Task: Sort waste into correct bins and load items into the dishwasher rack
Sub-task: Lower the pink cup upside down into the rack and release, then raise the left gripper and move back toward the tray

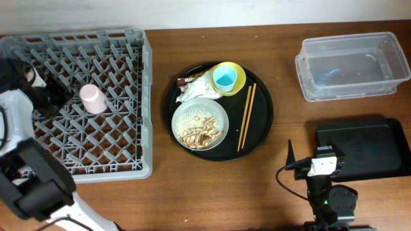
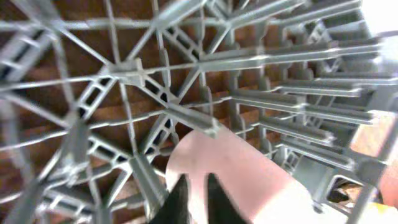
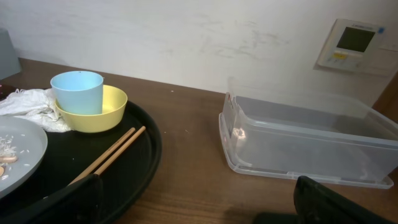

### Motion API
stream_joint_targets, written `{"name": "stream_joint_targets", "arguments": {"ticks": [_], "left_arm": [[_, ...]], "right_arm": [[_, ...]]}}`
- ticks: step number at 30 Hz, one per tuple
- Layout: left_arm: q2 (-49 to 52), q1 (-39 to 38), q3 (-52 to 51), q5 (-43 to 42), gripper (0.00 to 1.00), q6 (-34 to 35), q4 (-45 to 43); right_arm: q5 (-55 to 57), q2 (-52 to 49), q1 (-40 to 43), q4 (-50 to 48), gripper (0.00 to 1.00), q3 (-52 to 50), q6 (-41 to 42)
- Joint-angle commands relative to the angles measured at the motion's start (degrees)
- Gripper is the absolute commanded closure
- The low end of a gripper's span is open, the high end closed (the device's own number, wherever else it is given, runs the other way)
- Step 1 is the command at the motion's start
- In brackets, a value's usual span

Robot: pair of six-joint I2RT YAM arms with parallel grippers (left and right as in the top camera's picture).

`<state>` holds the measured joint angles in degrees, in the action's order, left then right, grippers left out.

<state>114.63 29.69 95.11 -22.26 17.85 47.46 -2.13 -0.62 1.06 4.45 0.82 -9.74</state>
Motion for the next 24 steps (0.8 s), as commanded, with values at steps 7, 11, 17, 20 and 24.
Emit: {"name": "stream_joint_targets", "arguments": {"ticks": [7, 11, 17, 20, 24], "left_arm": [[-11.76, -7.15, 1.68, 3.65, 0.9, -8.31, 2.75], [-8.61, -11.61, 1.68, 11.72, 0.92, -8.31, 2.75], [-2.12, -12.39, 1.68, 17.62, 0.98, -5.29, 2.6], [-0.24, -12.2, 1.68, 17.86, 0.99, -5.31, 2.54], [-0.07, -12.17, 1.79, 17.22, 0.99, -4.63, 2.56]], "right_arm": [[0.7, 0.22, -0.31, 0.07, 0.02, -0.5, -0.33], [0.7, 0.22, -0.31, 0.07, 0.02, -0.5, -0.33], [0.7, 0.22, -0.31, 0.07, 0.02, -0.5, -0.33], [0.7, 0.22, -0.31, 0.07, 0.02, -0.5, -0.33], [0.7, 0.22, -0.31, 0.07, 0.01, -0.5, -0.33]]}}
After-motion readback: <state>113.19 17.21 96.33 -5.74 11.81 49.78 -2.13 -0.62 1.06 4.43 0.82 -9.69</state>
